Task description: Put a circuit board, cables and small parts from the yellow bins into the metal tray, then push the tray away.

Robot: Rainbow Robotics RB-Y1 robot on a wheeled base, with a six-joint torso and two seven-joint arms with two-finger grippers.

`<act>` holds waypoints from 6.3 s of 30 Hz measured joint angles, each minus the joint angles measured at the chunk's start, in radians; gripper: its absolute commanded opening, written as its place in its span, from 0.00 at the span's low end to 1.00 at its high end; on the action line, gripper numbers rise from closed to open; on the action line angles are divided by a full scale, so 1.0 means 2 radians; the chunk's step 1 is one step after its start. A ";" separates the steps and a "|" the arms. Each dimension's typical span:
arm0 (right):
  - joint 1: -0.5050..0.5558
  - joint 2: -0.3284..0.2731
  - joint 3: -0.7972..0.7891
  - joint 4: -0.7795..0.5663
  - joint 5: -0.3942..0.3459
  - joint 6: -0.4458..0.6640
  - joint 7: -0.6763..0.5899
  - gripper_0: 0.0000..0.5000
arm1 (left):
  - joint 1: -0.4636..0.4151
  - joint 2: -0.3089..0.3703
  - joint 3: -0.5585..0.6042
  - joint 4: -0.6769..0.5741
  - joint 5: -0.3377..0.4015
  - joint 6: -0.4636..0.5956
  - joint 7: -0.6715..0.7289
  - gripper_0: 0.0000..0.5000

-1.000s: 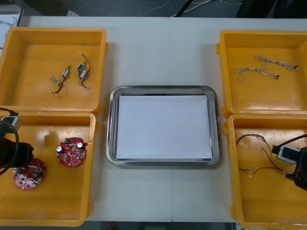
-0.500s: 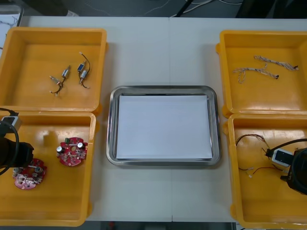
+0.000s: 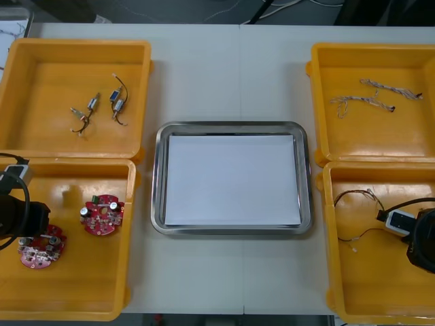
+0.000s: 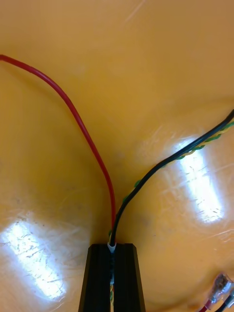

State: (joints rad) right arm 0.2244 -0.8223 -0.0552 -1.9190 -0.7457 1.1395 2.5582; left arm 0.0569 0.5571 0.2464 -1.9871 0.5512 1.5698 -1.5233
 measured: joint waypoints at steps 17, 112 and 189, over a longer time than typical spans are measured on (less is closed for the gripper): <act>0.007 0.013 -0.100 -0.077 -0.066 0.142 0.000 0.00 | 0.022 0.000 -0.005 0.000 -0.003 -0.028 -0.050 0.60; -0.249 0.015 -0.115 -0.221 -0.210 0.389 -0.099 0.00 | -0.294 -0.124 -0.364 0.010 -0.159 0.115 0.331 0.00; -0.250 0.006 -0.115 -0.228 -0.230 0.389 -0.130 0.00 | -0.286 -0.128 -0.378 0.027 -0.177 0.100 0.315 0.73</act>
State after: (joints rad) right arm -0.2747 -0.8097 -0.2849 -2.3743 -1.2060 1.9166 2.2984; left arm -0.5144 0.3013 -0.5100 -1.9338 0.1978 1.7694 -0.8934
